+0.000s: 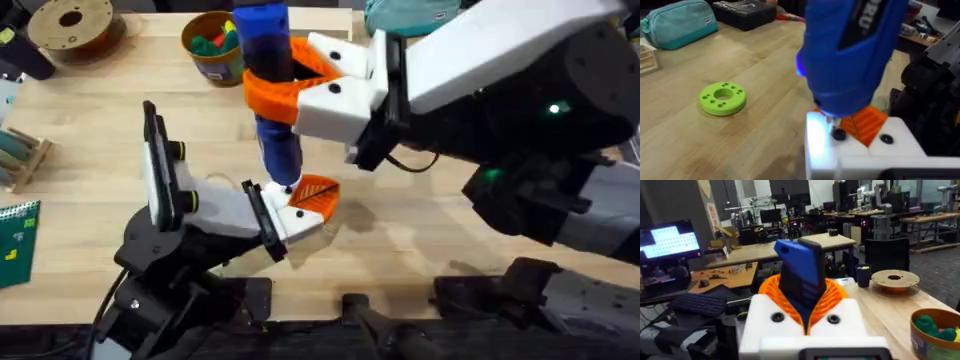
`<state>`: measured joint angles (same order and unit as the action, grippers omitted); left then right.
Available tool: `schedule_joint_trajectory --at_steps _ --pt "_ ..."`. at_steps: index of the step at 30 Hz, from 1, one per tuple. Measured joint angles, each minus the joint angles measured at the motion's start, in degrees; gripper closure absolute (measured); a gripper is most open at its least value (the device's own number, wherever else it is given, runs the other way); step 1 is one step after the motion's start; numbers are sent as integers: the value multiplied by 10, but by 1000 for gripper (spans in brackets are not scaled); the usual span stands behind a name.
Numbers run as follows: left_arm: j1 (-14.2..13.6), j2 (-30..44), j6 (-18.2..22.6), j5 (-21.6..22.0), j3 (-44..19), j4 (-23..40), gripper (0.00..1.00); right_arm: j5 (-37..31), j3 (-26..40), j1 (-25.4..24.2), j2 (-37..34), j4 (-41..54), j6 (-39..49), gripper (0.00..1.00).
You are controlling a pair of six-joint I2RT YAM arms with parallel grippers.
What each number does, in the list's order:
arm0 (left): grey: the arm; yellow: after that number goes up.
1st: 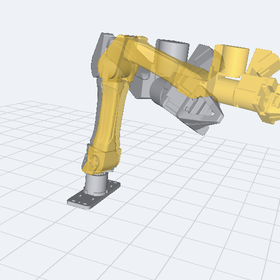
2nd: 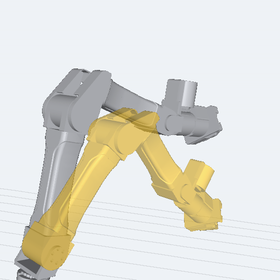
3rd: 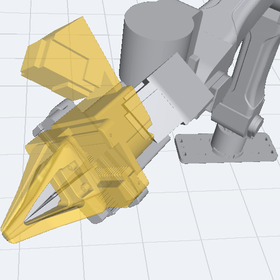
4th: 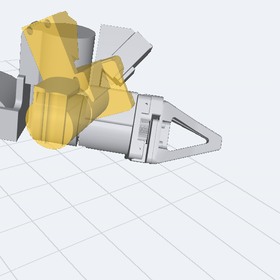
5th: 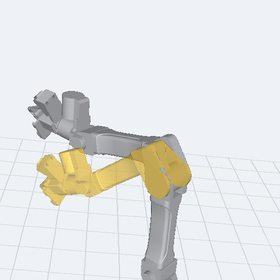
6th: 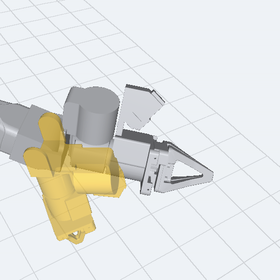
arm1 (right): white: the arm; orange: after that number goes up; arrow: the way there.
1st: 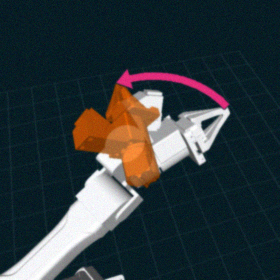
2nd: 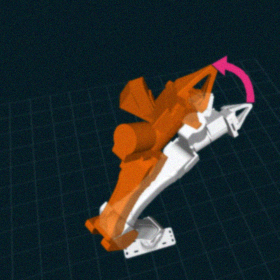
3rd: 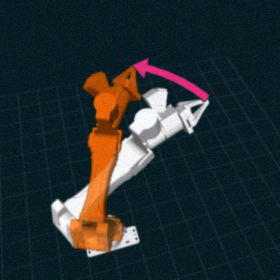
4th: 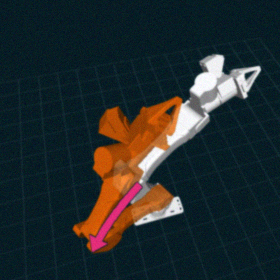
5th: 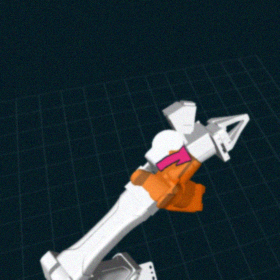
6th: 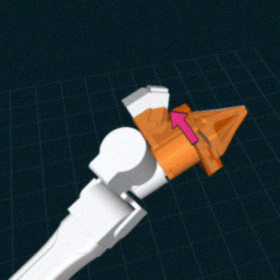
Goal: Pick up the gripper from the table and insert it into the empty holder that is missing its gripper. Then pick up a screw, insert it into the mounting hole, and use the screwdriver to tighten it. Finally, clean up the table by picking up the vegetable and placing it into the bucket.
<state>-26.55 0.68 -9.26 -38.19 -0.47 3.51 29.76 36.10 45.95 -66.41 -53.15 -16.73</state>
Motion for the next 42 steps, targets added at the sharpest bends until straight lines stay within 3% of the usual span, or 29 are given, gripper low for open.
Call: schedule_joint_trajectory --at_steps 12,25,32,42 --pt "0 0 0 1 0 0 997 1 0 -15 -7 -64 -32 969" --pt "0 0 0 1 0 0 997 1 0 -15 -7 -61 -86 969" --pt "0 0 0 0 0 0 997 1 0 -15 -7 -11 -76 969" --pt "0 0 0 1 0 0 997 1 0 -15 -7 -15 -57 969"
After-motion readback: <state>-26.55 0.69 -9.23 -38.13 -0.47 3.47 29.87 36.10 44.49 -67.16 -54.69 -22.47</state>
